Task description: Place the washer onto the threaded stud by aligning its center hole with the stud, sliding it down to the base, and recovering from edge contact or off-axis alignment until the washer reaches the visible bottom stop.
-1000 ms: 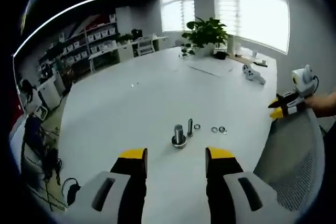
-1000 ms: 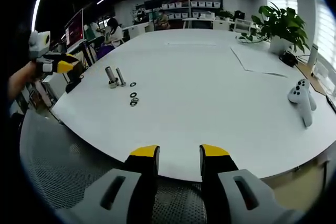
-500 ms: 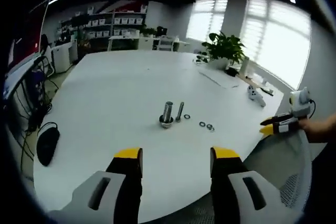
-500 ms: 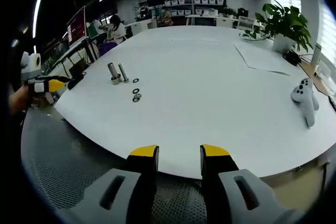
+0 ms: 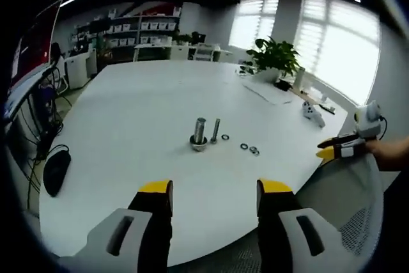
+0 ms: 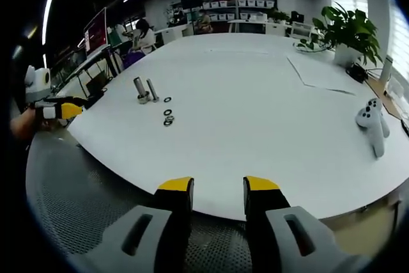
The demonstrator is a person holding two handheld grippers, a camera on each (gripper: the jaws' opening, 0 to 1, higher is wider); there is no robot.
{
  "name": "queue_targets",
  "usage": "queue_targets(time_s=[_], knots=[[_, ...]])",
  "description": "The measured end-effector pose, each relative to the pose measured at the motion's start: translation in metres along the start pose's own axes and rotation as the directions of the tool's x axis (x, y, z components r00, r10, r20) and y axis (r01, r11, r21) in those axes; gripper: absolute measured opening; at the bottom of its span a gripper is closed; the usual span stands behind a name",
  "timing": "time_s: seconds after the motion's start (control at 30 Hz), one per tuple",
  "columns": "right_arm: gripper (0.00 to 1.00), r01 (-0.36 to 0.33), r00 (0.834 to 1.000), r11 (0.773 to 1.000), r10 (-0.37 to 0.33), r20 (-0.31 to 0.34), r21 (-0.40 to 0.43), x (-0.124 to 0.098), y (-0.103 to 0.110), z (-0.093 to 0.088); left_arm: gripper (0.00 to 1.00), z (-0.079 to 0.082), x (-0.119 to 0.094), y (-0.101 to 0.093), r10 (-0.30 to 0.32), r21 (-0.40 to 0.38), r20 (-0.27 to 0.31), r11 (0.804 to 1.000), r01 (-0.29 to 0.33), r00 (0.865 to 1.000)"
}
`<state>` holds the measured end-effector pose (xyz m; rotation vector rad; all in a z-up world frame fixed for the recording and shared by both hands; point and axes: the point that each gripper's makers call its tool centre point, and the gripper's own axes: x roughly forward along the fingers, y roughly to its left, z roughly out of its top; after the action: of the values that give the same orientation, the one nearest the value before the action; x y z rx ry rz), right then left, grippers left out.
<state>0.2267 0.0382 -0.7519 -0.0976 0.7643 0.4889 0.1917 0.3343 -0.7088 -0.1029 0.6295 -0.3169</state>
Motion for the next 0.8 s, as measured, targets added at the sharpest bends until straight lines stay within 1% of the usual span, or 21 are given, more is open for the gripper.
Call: queue_targets(time_s=[0.1,0.2,0.27,0.3,0.33,0.37,0.4,0.43,0.47,0.5,0.53,0.57,0.6,0.63,0.67,0.7,0.77,0.8], knots=[[0.34,-0.006,1.0,1.0,0.006,0.003,0.0,0.0,0.001,0.001,0.5,-0.003,0.0,-0.002,0.009,0.006,-0.013,1.0,-0.009,1.0],[0.34,-0.013,1.0,1.0,0.013,0.008,-0.004,0.0,0.003,0.002,0.5,-0.002,-0.003,-0.002,0.023,0.013,-0.017,1.0,-0.023,1.0],[0.34,-0.018,1.0,1.0,0.018,0.014,-0.013,0.0,0.004,0.003,0.5,-0.002,-0.006,-0.003,0.044,0.013,-0.005,0.999,-0.044,0.999],[0.34,-0.02,1.0,1.0,0.021,0.018,-0.017,-0.001,0.004,0.003,0.5,-0.002,-0.007,-0.001,0.071,0.012,0.004,0.997,-0.071,0.997],[0.34,-0.025,0.999,0.999,0.025,0.021,-0.023,-0.001,0.005,0.004,0.5,-0.005,-0.008,0.001,0.101,0.039,0.005,0.994,-0.102,0.995],[0.35,-0.03,0.999,0.999,0.03,0.022,-0.029,-0.001,0.006,0.004,0.5,-0.007,-0.009,0.001,0.112,0.042,0.003,0.993,-0.112,0.994],[0.35,-0.038,0.999,0.999,0.039,0.023,-0.035,-0.001,0.008,0.005,0.5,-0.011,-0.01,0.003,0.137,0.014,-0.002,0.99,-0.137,0.991],[0.35,-0.045,0.999,0.998,0.046,0.025,-0.039,-0.001,0.009,0.005,0.51,-0.016,-0.011,0.004,0.15,-0.021,-0.017,0.988,-0.151,0.988],[0.35,-0.051,0.998,0.998,0.052,0.027,-0.041,-0.001,0.01,0.005,0.51,-0.02,-0.011,0.003,0.143,-0.047,-0.03,0.988,-0.144,0.989],[0.35,-0.06,0.998,0.997,0.062,0.028,-0.048,-0.001,0.011,0.006,0.51,-0.022,-0.011,0.003,0.143,-0.045,-0.024,0.989,-0.144,0.989],[0.35,-0.07,0.997,0.996,0.072,0.028,-0.054,-0.001,0.013,0.006,0.51,-0.025,-0.012,0.005,0.16,-0.049,-0.017,0.986,-0.161,0.987],[0.35,-0.076,0.997,0.995,0.077,0.031,-0.057,-0.001,0.014,0.006,0.51,-0.029,-0.012,0.005,0.166,-0.054,-0.022,0.985,-0.167,0.986],[0.35,-0.083,0.996,0.995,0.085,0.036,-0.06,-0.001,0.015,0.007,0.51,-0.036,-0.011,0.006,0.174,-0.051,-0.056,0.983,-0.177,0.983],[0.35,-0.09,0.995,0.994,0.092,0.039,-0.061,-0.001,0.016,0.007,0.49,-0.037,-0.011,0.008,0.189,-0.013,-0.065,0.982,-0.19,0.98],[0.35,-0.098,0.994,0.993,0.101,0.042,-0.063,-0.001,0.017,0.008,0.48,-0.031,-0.01,0.011,0.203,0.028,-0.037,0.979,-0.202,0.978],[0.35,-0.103,0.993,0.993,0.106,0.045,-0.064,-0.001,0.018,0.008,0.48,-0.027,-0.01,0.013,0.213,0.024,-0.016,0.977,-0.213,0.977],[0.35,-0.13,0.989,0.989,0.134,0.059,-0.075,-0.002,0.023,0.011,0.48,-0.032,-0.01,0.019,0.227,-0.005,-0.032,0.974,-0.228,0.973],[0.35,-0.136,0.988,0.987,0.141,0.068,-0.081,-0.002,0.024,0.012,0.47,-0.033,-0.01,0.019,0.23,-0.007,-0.039,0.973,-0.23,0.972]])
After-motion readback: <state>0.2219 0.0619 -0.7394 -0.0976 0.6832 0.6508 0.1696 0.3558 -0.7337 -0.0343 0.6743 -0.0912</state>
